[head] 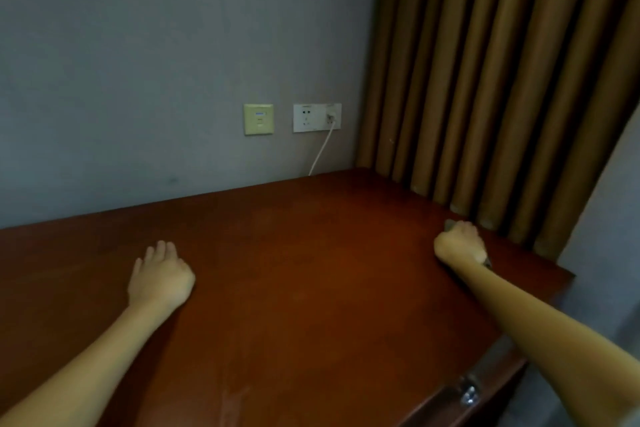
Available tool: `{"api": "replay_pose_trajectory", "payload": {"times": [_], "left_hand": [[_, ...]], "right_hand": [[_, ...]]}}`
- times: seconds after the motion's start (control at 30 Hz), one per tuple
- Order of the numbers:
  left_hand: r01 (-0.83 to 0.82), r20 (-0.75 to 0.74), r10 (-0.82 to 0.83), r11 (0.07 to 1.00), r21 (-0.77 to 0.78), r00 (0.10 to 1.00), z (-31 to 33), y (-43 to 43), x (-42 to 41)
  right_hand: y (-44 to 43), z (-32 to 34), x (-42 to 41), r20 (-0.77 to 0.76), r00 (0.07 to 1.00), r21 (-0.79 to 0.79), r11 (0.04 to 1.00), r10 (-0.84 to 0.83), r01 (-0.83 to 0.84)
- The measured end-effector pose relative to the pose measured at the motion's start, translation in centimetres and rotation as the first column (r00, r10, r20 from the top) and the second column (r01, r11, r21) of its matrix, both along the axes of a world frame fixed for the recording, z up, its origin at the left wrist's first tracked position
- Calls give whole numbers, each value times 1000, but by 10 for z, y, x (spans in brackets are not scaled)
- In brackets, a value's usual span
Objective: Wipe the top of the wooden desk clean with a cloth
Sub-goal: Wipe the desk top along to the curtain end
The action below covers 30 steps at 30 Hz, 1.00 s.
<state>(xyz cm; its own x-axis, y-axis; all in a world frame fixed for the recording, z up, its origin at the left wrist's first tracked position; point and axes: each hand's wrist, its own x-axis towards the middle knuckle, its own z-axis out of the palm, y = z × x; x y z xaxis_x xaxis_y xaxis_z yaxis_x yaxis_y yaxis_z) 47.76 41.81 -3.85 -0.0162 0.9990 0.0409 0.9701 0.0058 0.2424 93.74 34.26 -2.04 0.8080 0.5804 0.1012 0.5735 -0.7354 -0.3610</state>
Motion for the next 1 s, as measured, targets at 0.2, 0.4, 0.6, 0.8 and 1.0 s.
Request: {"api": "replay_pose_trajectory", "payload": {"times": [0.2, 0.4, 0.6, 0.8, 1.0], "left_hand": [[33, 3, -33, 999, 22, 999, -3, -24, -2], [18, 32, -21, 997, 80, 999, -7, -29, -3], [-19, 41, 16, 997, 78, 999, -6, -31, -3], [3, -12, -2, 999, 50, 1000, -5, -34, -3], [16, -35, -15, 999, 37, 999, -6, -34, -3]], "right_hand": [[79, -3, -179, 38, 918, -57, 918, 395, -393], [101, -6, -366, -29, 430, 16, 431, 902, -902], [90, 6, -339, -86, 235, -50, 232, 968, -971], [59, 8, -172, -70, 596, -18, 597, 800, -802], [-33, -6, 37, -45, 911, -19, 911, 410, -412]]}}
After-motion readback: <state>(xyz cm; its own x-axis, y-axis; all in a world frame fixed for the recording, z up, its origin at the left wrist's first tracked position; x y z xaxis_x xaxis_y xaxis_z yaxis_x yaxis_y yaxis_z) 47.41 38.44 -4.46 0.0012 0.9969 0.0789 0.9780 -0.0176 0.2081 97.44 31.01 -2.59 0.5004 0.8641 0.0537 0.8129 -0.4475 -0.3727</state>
